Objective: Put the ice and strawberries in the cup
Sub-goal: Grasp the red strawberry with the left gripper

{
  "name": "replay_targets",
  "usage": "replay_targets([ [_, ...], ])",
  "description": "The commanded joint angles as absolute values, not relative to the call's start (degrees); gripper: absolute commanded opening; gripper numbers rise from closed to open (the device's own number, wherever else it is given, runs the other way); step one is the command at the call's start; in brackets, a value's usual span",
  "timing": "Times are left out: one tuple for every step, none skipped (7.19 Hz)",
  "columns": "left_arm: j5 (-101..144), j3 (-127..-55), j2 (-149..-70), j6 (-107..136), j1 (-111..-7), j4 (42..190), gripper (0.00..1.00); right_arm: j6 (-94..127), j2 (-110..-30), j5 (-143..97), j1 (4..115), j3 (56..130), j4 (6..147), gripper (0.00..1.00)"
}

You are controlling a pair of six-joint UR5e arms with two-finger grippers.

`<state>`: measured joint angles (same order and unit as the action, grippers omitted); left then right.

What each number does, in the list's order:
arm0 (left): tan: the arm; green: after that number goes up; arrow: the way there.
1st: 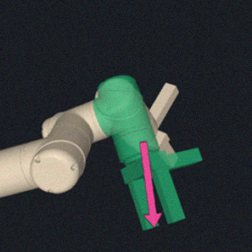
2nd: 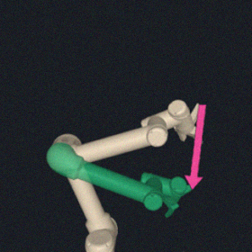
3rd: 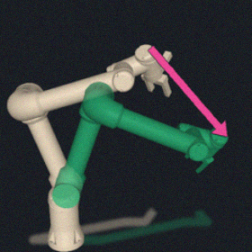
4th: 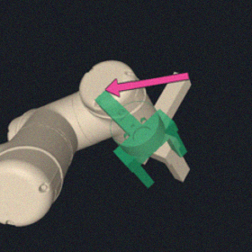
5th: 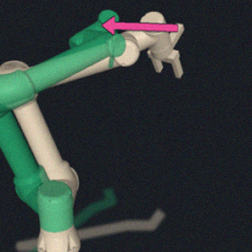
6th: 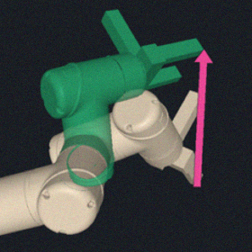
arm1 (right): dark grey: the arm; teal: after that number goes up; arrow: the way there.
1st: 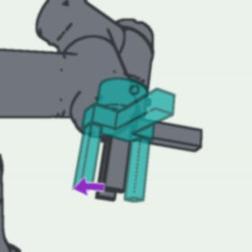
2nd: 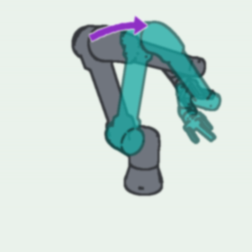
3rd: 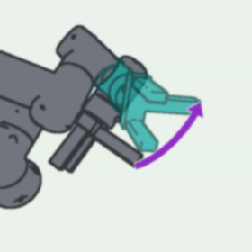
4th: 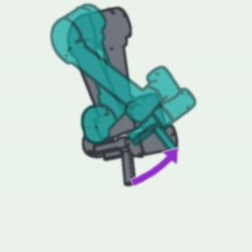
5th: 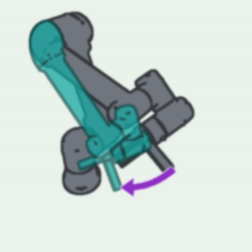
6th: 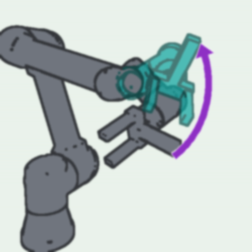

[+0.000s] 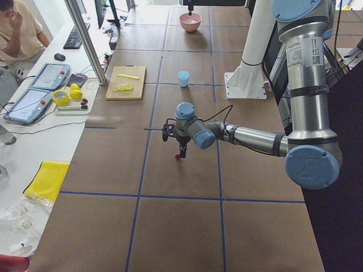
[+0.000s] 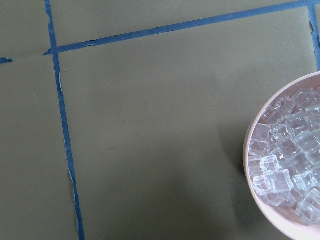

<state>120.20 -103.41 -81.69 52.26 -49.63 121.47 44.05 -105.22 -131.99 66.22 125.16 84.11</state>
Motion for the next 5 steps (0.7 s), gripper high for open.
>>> replay_targets([
  [118.39,-99.42,-85.59,52.91,-48.6,122.69,1.0,43.68,-105.38,-131.92,66.53,125.51,84.02,1.0],
  [118.39,-97.58,-87.08,52.82,-48.6,122.7,1.0,43.68,-105.47,-131.92,67.06,125.59,84.11,1.0],
  [118.48,-96.08,-87.1,52.47,-48.69,124.09,1.0,43.68,-105.56,-131.92,67.06,125.6,84.02,1.0],
  [118.56,-95.54,-86.84,52.82,-48.69,124.88,1.0,43.68,-105.56,-132.01,67.06,125.51,84.02,1.0],
  [118.74,-95.62,-86.4,52.91,-48.78,124.89,1.0,43.68,-105.47,-132.01,67.06,125.51,84.11,1.0],
])
